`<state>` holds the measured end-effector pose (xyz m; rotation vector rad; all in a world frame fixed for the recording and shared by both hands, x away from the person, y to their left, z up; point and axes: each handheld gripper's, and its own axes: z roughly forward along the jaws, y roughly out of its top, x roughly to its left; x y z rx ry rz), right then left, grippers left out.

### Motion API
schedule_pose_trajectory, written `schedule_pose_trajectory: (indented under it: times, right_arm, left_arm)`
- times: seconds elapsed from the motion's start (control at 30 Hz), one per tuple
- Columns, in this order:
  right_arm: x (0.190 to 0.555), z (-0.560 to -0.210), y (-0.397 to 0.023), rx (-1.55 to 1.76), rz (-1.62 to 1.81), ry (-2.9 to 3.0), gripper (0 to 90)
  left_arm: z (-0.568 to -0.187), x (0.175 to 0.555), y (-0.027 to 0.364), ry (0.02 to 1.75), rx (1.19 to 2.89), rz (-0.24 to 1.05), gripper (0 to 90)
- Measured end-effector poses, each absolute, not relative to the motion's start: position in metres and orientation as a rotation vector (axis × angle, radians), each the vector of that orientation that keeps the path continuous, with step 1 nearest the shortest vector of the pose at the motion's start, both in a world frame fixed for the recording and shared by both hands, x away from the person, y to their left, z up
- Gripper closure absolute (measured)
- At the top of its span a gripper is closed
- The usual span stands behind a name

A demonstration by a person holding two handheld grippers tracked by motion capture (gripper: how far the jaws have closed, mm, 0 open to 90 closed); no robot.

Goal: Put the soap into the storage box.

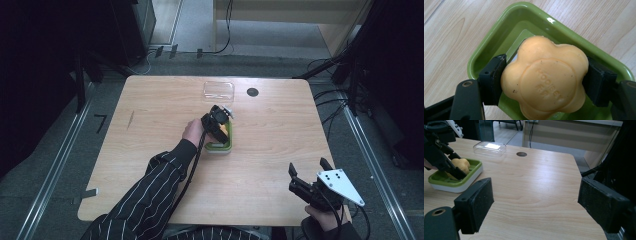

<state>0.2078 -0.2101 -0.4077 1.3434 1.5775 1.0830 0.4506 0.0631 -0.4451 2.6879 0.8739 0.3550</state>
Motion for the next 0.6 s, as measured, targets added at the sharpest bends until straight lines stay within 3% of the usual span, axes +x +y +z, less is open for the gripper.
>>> schedule_pose_trajectory:
  times: [0.6]
  right_arm:
    - [0.2077,-0.4077,-0.2099,1.344,1.083,1.576,13.7]
  left_arm:
    - [-0.4488,0.4524,0.0641,0.889,2.693,0.361,27.5]
